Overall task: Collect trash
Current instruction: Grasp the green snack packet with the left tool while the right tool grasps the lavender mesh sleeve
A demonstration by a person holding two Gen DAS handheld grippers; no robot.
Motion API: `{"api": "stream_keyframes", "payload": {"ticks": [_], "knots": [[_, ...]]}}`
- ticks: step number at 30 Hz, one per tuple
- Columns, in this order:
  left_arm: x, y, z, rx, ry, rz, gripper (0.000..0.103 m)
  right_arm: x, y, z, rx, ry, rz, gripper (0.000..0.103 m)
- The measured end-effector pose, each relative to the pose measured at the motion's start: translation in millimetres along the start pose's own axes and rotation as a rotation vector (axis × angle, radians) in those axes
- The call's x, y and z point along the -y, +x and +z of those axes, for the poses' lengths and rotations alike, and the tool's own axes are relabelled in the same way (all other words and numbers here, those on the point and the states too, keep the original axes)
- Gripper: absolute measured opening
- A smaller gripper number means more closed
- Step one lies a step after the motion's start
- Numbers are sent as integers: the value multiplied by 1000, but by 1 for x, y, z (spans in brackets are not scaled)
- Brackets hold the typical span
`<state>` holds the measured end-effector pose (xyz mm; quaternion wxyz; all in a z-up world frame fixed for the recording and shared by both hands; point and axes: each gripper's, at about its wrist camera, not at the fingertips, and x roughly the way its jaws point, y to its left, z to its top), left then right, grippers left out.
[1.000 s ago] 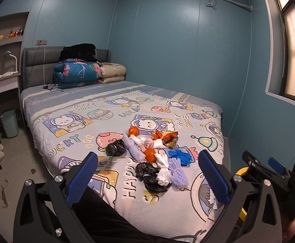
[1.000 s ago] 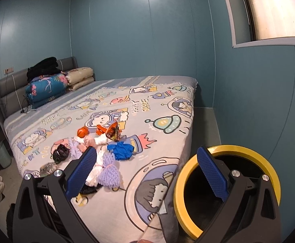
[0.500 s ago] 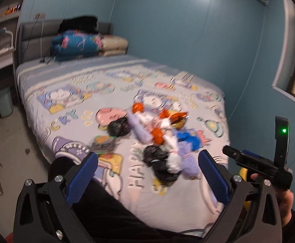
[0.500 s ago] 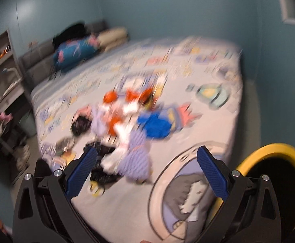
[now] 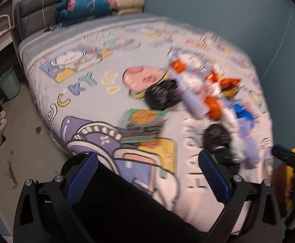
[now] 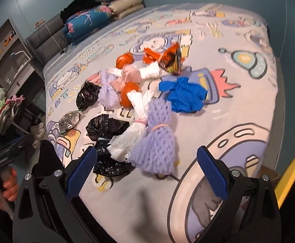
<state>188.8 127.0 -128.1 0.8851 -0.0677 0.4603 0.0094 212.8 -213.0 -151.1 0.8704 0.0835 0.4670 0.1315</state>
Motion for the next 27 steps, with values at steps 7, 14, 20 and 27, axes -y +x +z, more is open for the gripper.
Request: {"api": "stream_keyframes", "payload": {"ticks": [7, 14, 20, 27], "knots": [[-6, 12, 30, 101, 43, 15, 96, 14, 11, 13, -17, 54, -13, 95], [7, 49, 60, -25, 149, 31, 96, 13, 34, 35, -33, 84, -13, 95], [3, 78, 59, -91, 127, 37, 96, 7, 59, 41, -70, 79, -40, 95], [-6, 105, 53, -141, 59, 0, 69, 7, 79, 37, -112, 115, -50, 81]]}}
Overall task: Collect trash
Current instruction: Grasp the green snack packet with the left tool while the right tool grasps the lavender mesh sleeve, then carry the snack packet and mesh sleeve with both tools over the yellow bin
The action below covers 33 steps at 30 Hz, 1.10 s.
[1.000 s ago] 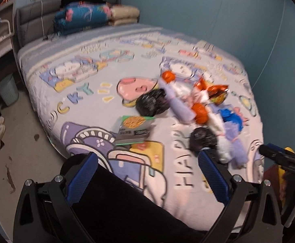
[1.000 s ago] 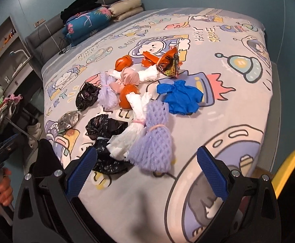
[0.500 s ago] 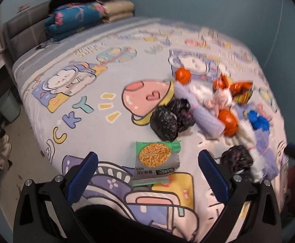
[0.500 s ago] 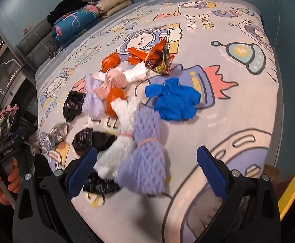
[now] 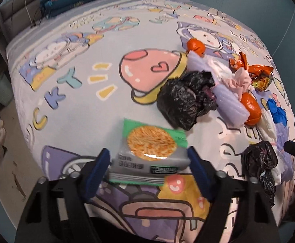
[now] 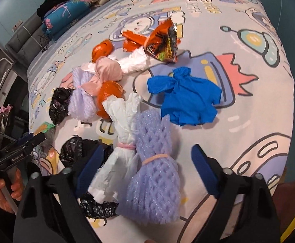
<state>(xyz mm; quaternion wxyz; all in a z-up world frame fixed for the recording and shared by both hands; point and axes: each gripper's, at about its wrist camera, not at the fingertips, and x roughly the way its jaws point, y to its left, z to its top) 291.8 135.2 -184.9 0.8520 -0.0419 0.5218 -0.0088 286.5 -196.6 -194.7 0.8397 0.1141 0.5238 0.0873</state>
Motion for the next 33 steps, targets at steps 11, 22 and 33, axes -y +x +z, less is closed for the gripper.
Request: {"api": "stream_keyframes", "payload": {"ticks": [11, 22, 33], "knots": [[-3, 12, -4, 13, -40, -78, 48, 9, 12, -9, -40, 54, -8, 38], [-6, -19, -13, 101, -45, -146, 47, 11, -11, -15, -15, 100, 93, 29], [-4, -57, -25, 195, -85, -230, 47, 19, -62, -24, 47, 138, 220, 29]]}}
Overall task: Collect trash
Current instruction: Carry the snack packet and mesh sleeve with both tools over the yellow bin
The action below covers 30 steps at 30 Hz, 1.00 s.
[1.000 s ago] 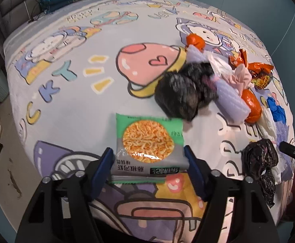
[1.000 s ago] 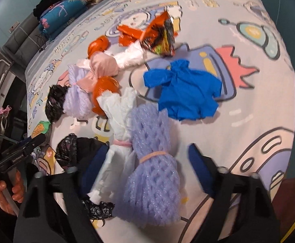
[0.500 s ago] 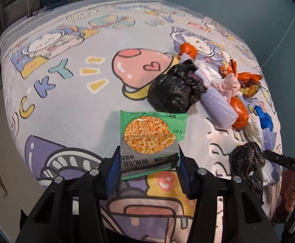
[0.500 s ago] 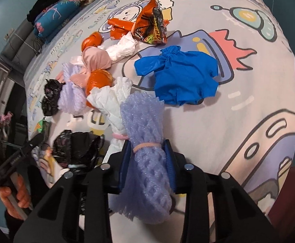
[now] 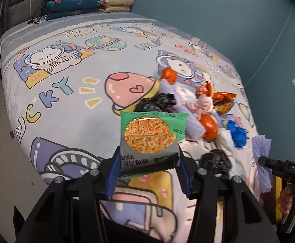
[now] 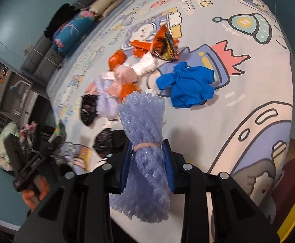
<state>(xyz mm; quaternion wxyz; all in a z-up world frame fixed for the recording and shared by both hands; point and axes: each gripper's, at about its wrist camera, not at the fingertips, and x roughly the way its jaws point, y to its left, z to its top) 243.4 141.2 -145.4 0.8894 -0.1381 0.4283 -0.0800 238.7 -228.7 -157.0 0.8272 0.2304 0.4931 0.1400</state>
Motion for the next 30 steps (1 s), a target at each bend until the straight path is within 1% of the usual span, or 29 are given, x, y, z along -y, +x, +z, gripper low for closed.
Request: {"api": "stream_keyframes", "payload": {"ticks": [2, 5, 9, 13, 21, 26, 30], "knots": [[7, -7, -1, 15, 10, -8, 47, 0, -14, -1, 22, 2, 12, 29], [22, -19, -1, 34, 26, -38, 47, 1, -33, -5, 50, -6, 23, 29], [54, -34, 0, 53, 77, -87, 47, 4, -60, -12, 86, -22, 23, 29], [98, -48, -1, 69, 155, -149, 47, 12, -88, -19, 125, -27, 15, 29], [175, -72, -13, 72, 265, -288, 47, 41, -159, -34, 247, 9, 11, 29], [221, -74, -23, 41, 337, -356, 47, 59, -200, -43, 330, 45, -32, 29], [259, -72, -33, 8, 401, -395, 47, 76, -228, -52, 387, 82, -111, 29]]}}
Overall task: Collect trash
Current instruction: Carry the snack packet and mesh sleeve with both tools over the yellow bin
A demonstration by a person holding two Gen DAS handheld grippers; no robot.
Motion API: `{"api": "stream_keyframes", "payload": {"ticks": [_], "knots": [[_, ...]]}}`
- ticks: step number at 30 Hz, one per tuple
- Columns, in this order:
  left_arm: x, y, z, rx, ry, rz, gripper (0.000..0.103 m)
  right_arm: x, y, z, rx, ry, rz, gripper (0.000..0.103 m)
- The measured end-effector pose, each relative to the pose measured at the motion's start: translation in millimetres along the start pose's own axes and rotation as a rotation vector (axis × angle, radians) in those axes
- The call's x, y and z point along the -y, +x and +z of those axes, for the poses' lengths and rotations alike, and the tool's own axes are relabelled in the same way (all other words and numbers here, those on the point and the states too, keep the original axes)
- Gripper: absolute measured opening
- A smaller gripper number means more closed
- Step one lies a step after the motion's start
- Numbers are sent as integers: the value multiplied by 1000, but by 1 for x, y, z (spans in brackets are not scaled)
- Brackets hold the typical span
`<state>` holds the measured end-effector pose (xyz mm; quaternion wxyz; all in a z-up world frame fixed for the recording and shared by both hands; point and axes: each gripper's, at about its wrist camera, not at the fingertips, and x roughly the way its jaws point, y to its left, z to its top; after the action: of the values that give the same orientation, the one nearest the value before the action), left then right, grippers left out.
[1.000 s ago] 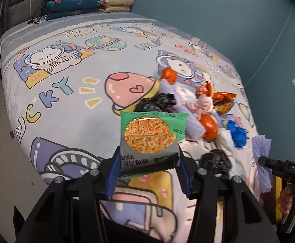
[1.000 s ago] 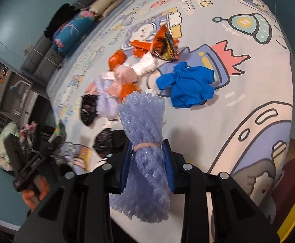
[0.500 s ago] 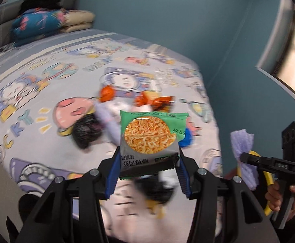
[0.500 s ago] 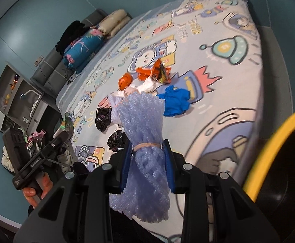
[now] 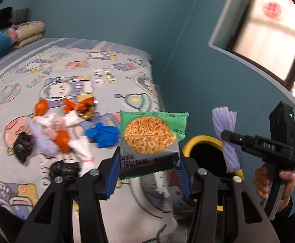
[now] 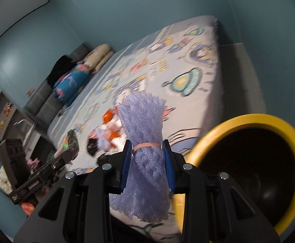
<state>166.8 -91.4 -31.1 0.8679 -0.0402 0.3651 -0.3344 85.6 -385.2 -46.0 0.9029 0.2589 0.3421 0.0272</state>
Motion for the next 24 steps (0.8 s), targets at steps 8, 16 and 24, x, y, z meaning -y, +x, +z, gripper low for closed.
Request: {"api": "stream_keyframes", "payload": {"ticks": [8, 16, 24], "knots": [[65, 24, 1, -56, 101, -74, 47, 36, -32, 5, 81, 54, -97, 30], [117, 64, -24, -177, 128, -164, 47, 69, -56, 10, 141, 97, -146, 30], [144, 89, -43, -252, 211, -157, 48, 98, -53, 10, 108, 141, -154, 32]]}}
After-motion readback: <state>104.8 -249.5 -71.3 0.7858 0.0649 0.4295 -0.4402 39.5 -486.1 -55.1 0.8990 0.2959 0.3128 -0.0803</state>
